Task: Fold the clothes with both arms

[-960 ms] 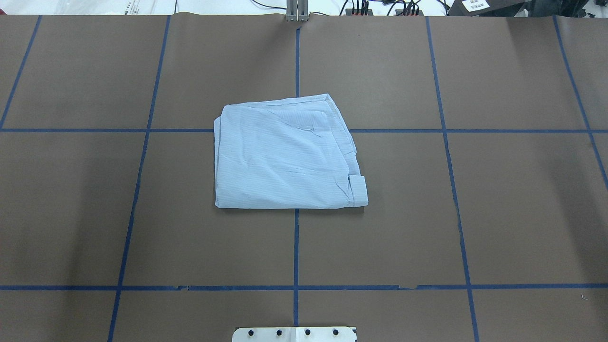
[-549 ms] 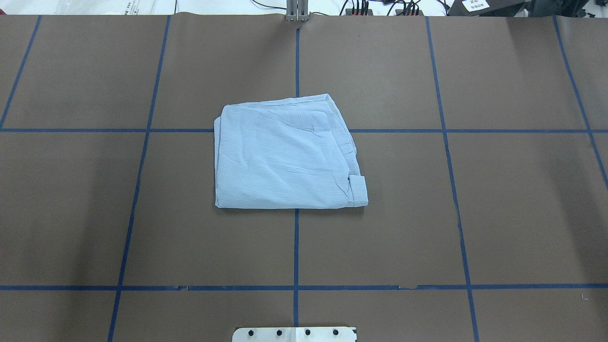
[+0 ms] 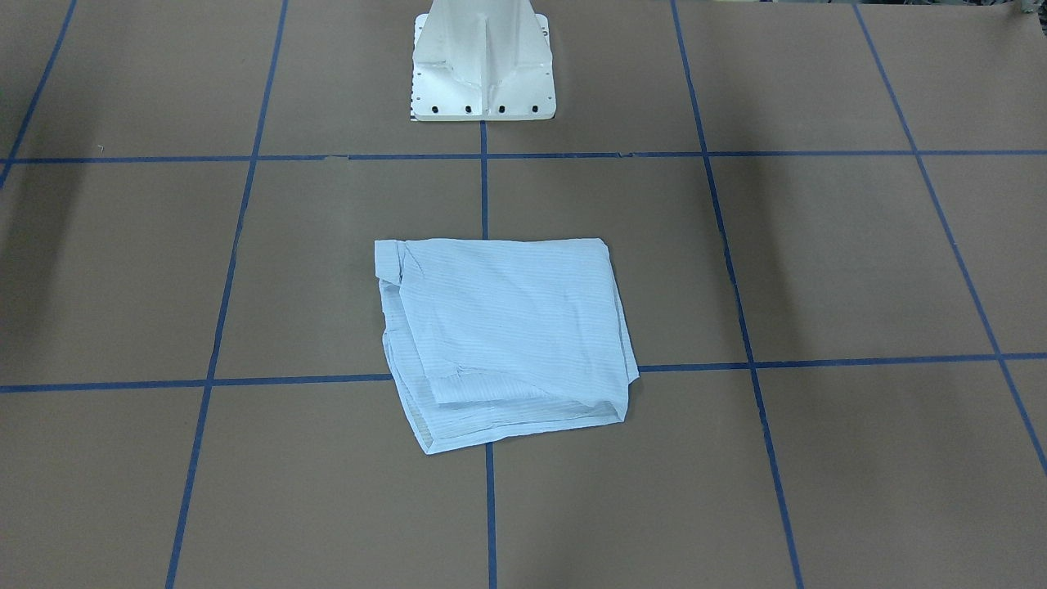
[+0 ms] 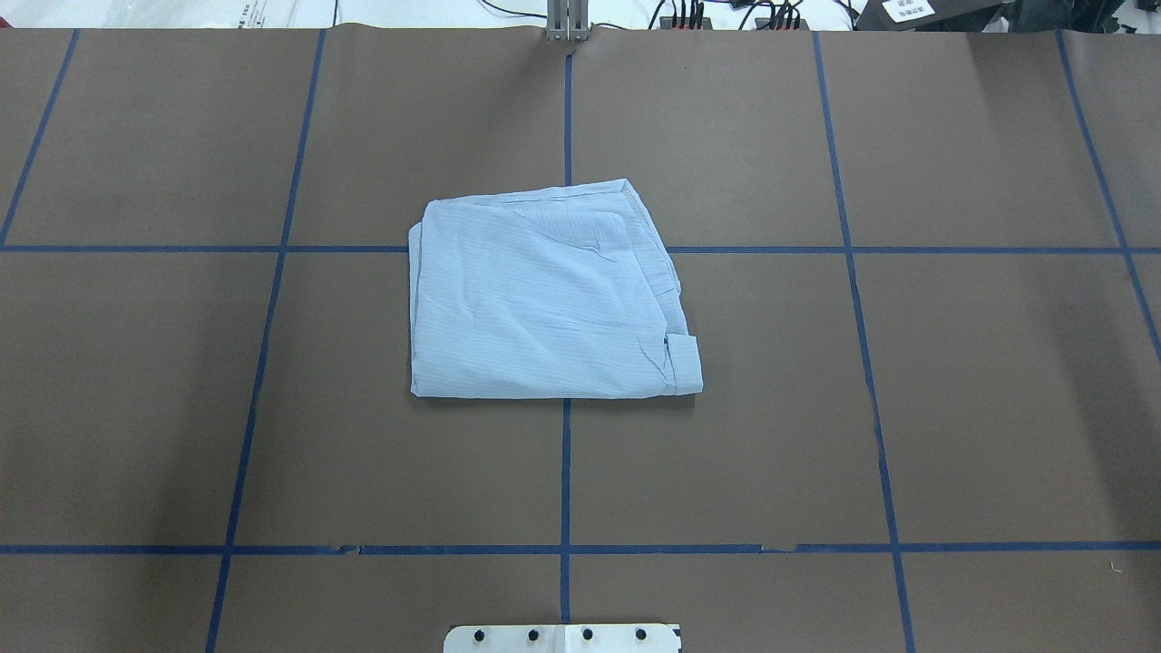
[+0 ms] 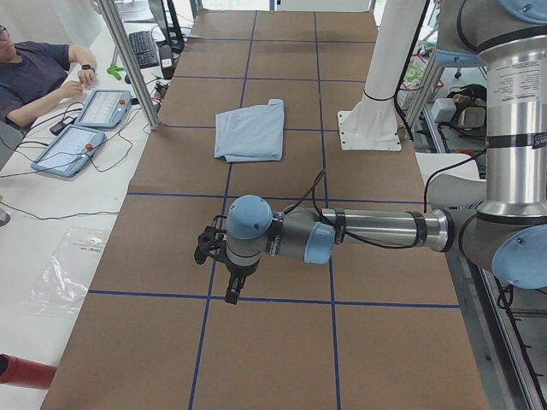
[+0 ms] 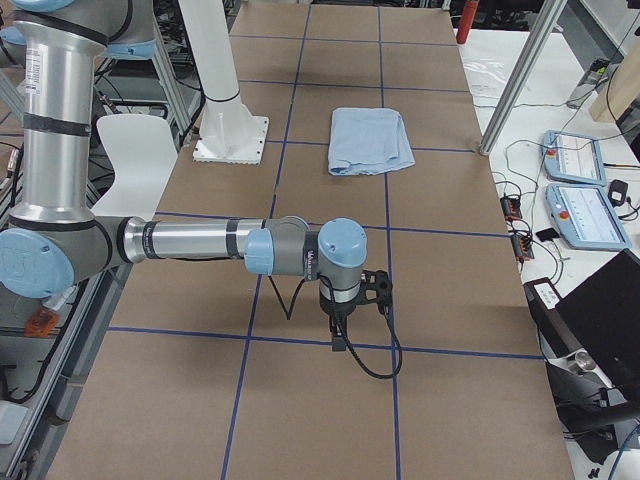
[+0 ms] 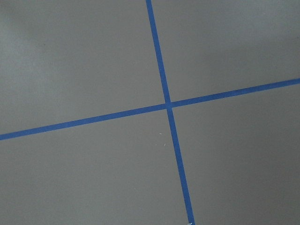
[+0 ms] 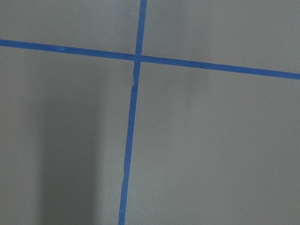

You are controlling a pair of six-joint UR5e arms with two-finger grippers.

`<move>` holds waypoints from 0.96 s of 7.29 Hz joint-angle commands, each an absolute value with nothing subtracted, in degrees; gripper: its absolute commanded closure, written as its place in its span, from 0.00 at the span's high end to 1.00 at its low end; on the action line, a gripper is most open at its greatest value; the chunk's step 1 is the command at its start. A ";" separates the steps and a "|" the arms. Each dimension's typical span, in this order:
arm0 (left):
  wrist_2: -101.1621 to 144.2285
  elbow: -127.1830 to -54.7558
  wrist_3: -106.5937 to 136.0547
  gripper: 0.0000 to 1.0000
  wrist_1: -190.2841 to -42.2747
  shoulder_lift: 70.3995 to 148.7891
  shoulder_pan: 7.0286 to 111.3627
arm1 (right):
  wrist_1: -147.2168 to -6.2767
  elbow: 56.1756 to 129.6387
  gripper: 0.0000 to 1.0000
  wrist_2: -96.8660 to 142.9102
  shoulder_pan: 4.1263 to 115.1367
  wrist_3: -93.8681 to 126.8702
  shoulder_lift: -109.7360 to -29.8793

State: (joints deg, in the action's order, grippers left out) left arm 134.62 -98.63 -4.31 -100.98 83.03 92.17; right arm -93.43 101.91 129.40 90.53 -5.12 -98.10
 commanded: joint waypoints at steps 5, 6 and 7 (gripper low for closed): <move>134.38 -99.84 -4.22 1.00 -101.25 82.27 92.20 | -93.34 101.51 1.00 129.37 90.53 -5.19 -97.82; 134.38 -99.76 -4.22 1.00 -101.25 82.27 92.20 | -93.34 101.60 1.00 129.46 90.53 -5.19 -97.74; 134.38 -99.41 -4.22 1.00 -101.25 82.18 92.20 | -93.34 101.69 1.00 129.55 90.53 -5.19 -97.82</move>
State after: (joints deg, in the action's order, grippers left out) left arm 134.38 -99.69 -4.22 -101.25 82.25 92.18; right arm -93.35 101.59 129.45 90.53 -5.19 -97.81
